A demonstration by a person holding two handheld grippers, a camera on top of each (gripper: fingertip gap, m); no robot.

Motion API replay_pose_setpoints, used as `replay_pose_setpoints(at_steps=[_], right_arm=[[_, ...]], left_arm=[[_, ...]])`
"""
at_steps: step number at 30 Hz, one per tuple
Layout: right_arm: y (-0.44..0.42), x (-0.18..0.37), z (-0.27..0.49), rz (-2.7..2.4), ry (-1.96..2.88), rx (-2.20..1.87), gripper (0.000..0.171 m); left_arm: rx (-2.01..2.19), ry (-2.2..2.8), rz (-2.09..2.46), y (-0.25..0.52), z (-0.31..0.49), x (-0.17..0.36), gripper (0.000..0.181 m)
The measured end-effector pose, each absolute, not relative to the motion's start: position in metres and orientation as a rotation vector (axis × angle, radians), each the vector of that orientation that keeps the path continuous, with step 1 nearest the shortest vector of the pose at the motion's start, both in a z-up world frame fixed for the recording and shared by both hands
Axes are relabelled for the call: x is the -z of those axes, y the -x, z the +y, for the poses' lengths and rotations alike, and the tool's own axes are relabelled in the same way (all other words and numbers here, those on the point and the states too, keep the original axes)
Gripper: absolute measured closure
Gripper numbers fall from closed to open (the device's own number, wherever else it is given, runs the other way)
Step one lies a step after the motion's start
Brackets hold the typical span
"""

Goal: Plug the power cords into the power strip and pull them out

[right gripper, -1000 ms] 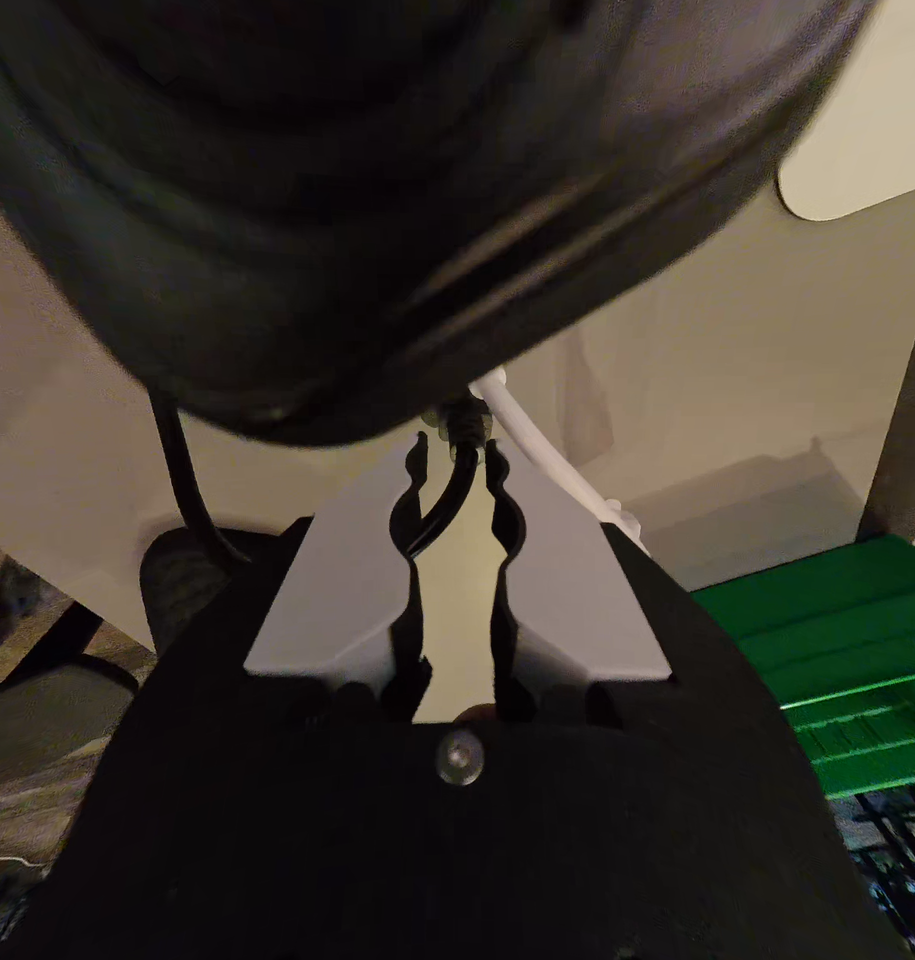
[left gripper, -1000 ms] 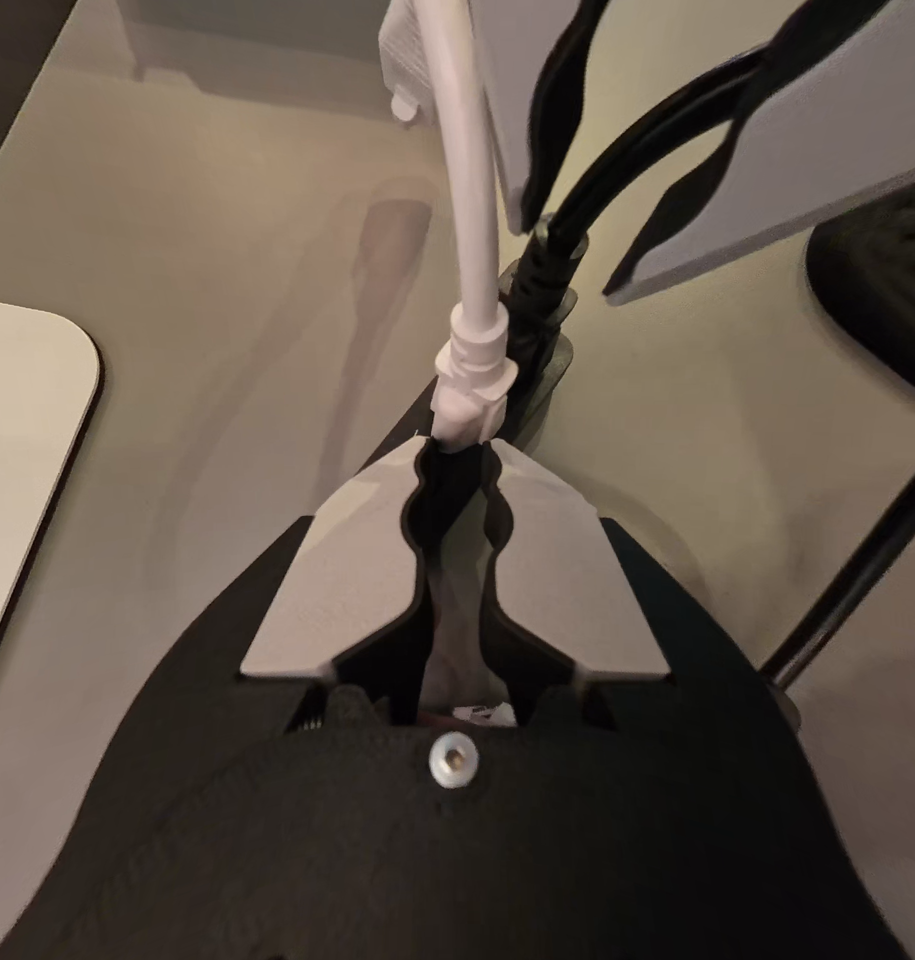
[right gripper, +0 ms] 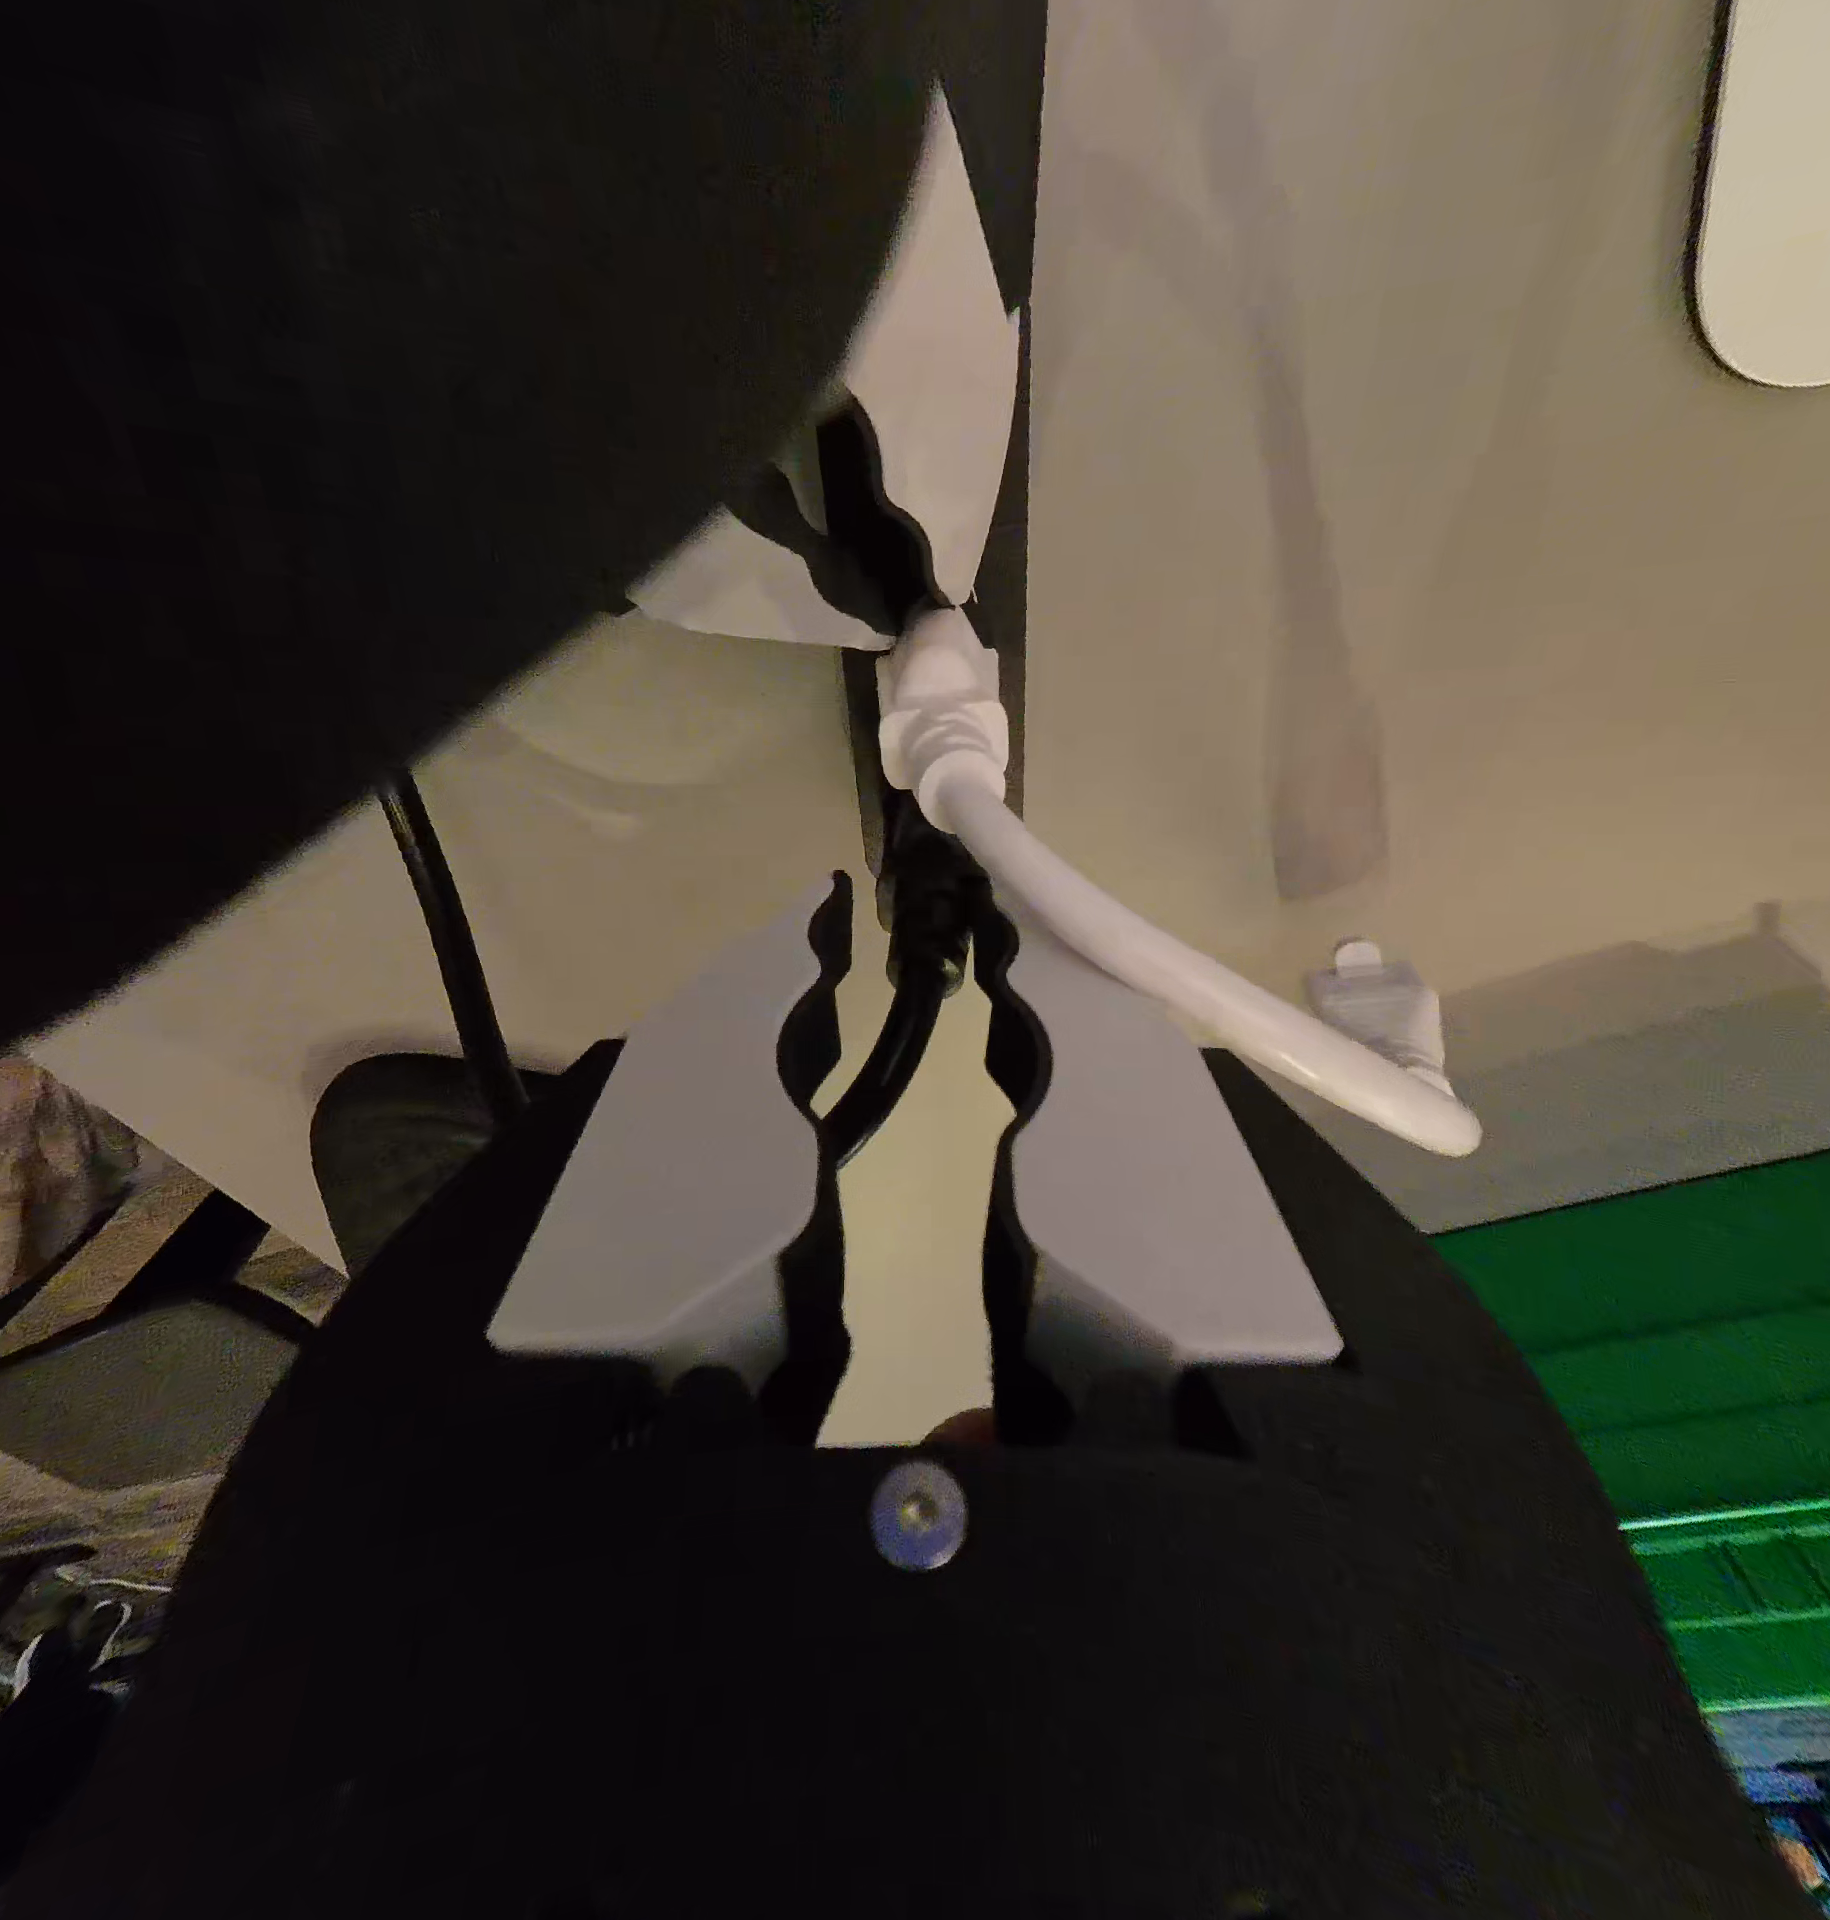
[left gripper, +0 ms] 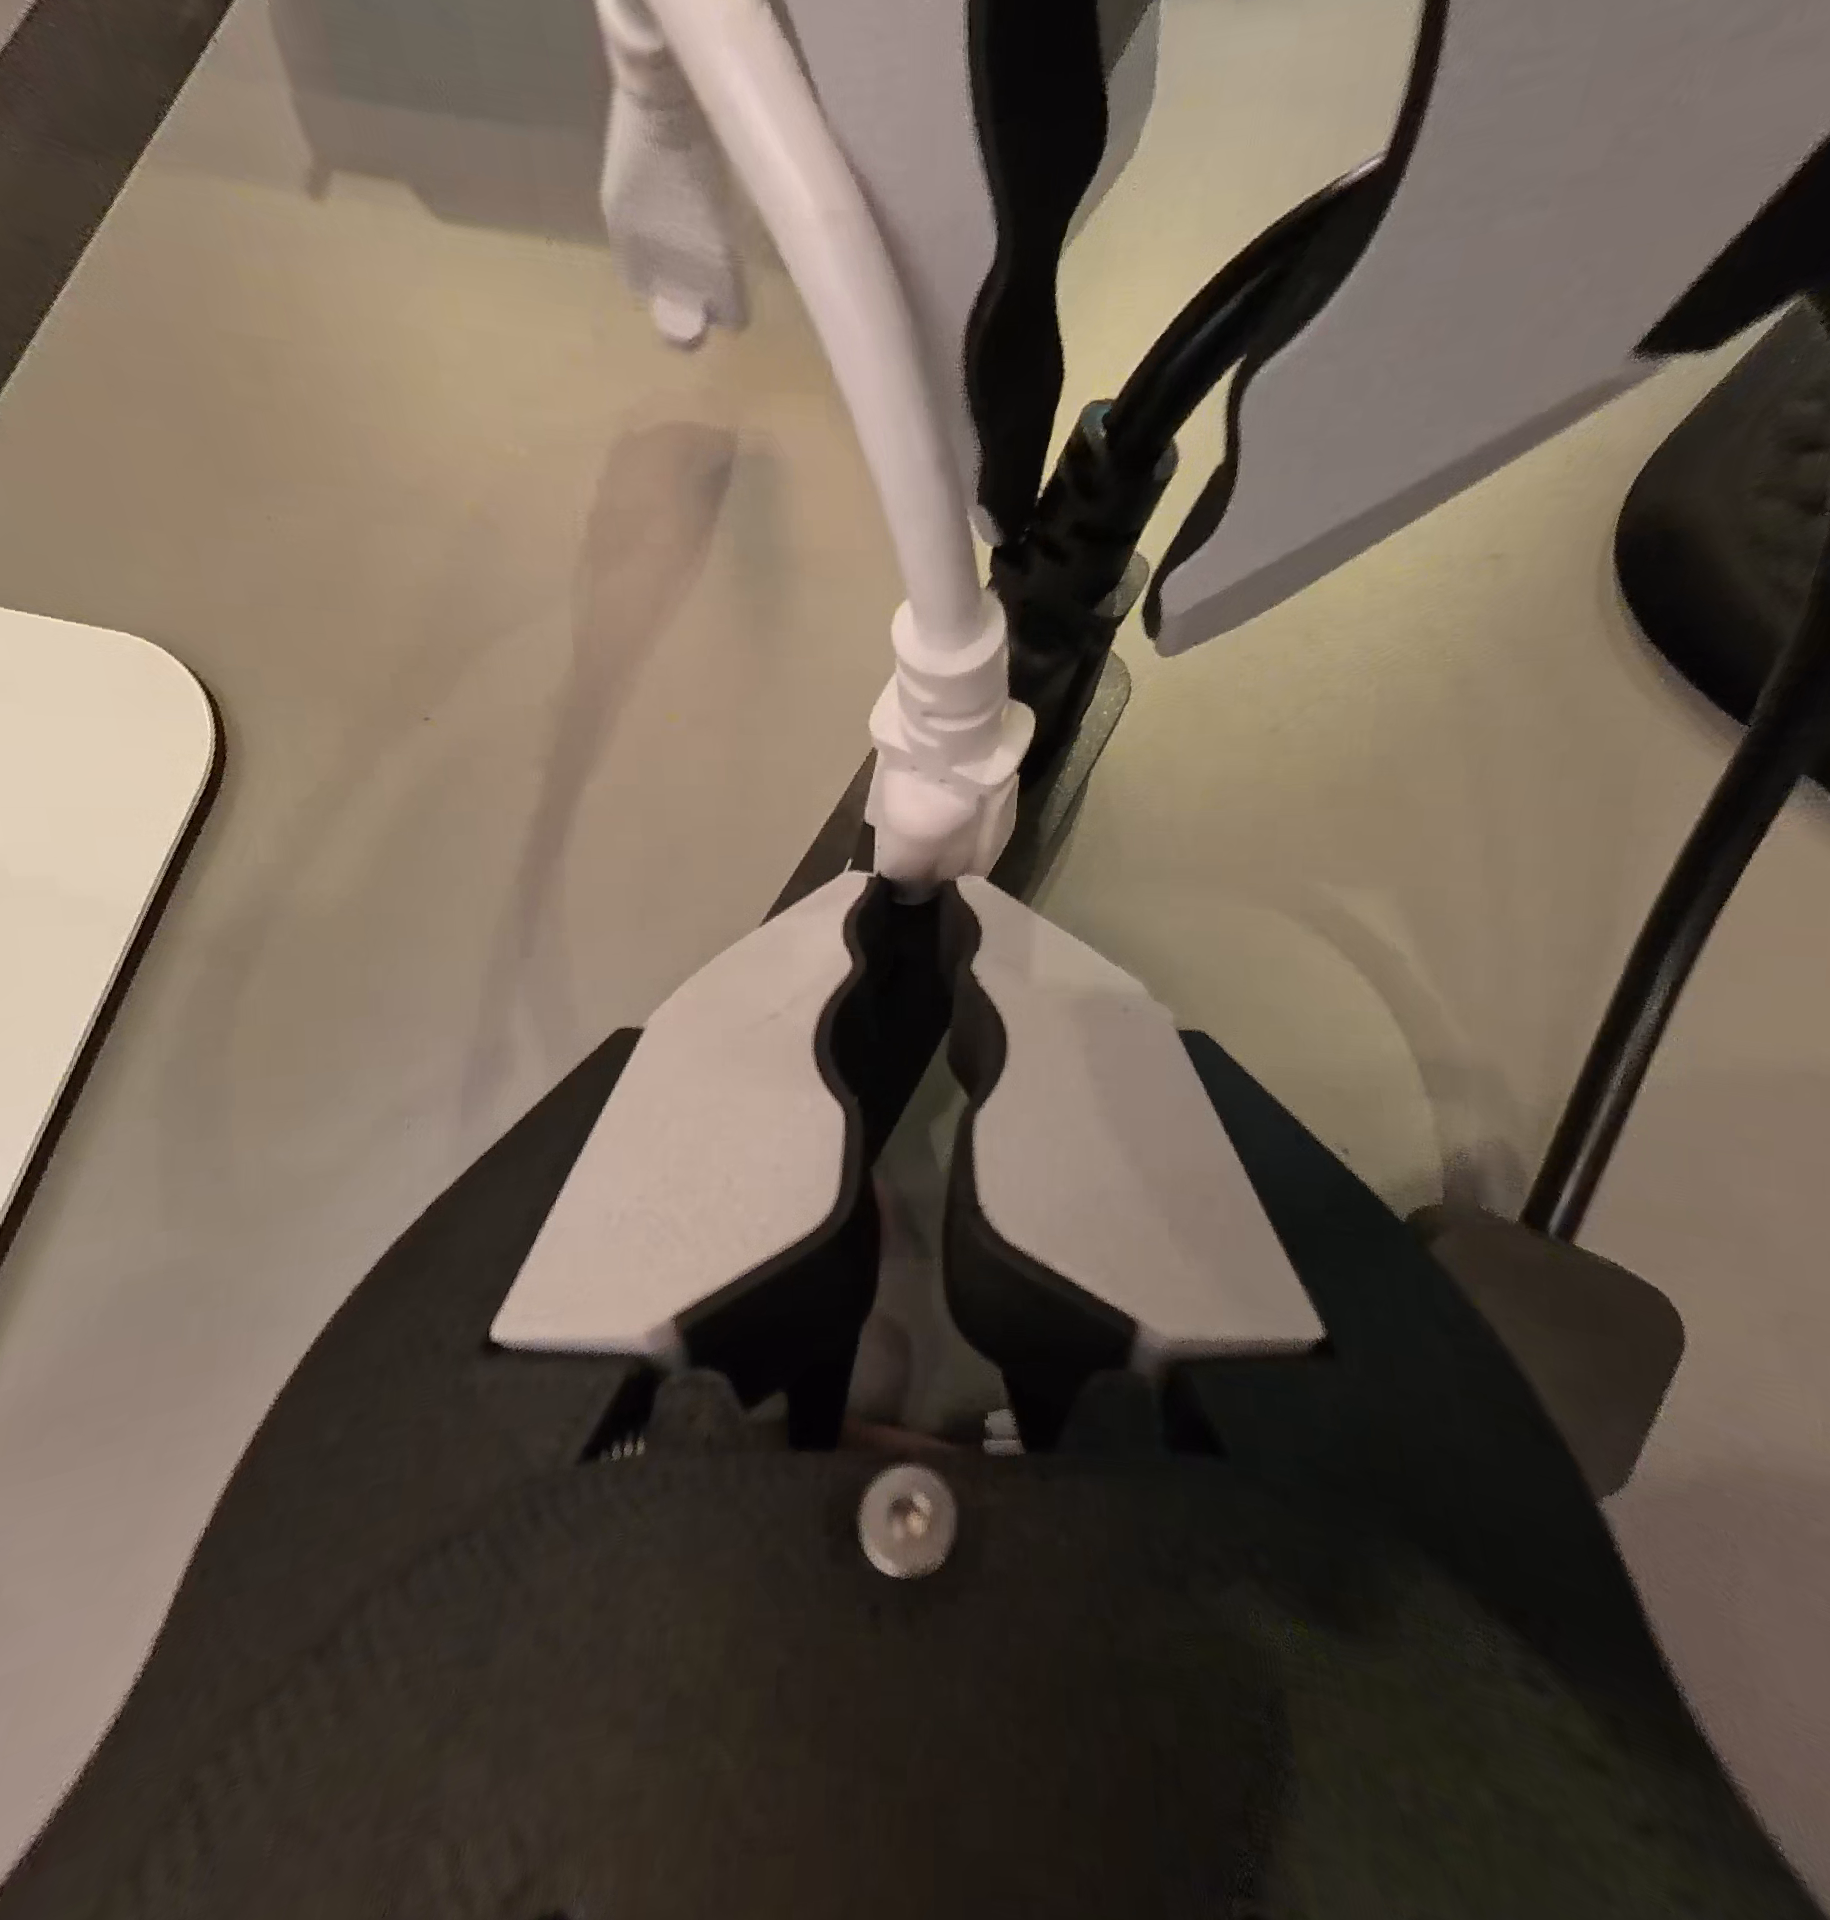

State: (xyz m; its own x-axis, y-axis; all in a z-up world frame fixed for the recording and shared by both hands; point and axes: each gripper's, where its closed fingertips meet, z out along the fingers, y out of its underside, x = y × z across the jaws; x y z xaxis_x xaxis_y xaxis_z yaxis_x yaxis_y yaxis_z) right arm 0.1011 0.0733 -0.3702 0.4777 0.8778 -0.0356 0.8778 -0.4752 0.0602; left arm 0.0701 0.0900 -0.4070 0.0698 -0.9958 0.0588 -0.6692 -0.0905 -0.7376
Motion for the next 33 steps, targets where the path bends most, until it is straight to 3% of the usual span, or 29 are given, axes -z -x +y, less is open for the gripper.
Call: replay_pose_setpoints(at_steps=[1,8,13,15,17,21,25,29,33], right_arm=[[-0.101,0.37,0.074,1.57,-2.635,0.001,0.152],[-0.104,0.371,0.072,1.4,-2.745,0.194,0.138],[-0.114,0.377,0.064,1.392,-2.686,0.062,0.104],[-0.113,0.382,0.071,1.434,-2.736,0.038,0.117],[-0.112,0.398,0.072,1.43,-2.775,0.075,0.142],[-0.113,0.408,0.074,1.514,-2.801,0.071,0.143],[-0.123,0.4,0.065,1.502,-2.691,0.047,0.123],[-0.129,0.399,0.072,1.576,-2.686,-0.004,0.149],[-0.129,0.4,0.073,1.654,-2.683,-0.002,0.149]], left_arm=[[0.796,1.818,1.651,-0.07,0.09,0.407,0.172],[0.826,1.813,1.647,-0.073,0.088,0.407,0.173],[0.816,1.791,1.653,-0.074,0.087,0.407,0.172],[0.806,1.789,1.655,-0.074,0.086,0.407,0.173],[0.812,1.774,1.659,-0.075,0.084,0.407,0.175],[0.782,1.735,1.678,-0.076,0.083,0.407,0.178],[0.797,1.731,1.68,-0.077,0.083,0.406,0.181],[0.776,1.722,1.684,-0.079,0.084,0.406,0.181],[0.742,1.698,1.696,-0.079,0.083,0.406,0.181]])
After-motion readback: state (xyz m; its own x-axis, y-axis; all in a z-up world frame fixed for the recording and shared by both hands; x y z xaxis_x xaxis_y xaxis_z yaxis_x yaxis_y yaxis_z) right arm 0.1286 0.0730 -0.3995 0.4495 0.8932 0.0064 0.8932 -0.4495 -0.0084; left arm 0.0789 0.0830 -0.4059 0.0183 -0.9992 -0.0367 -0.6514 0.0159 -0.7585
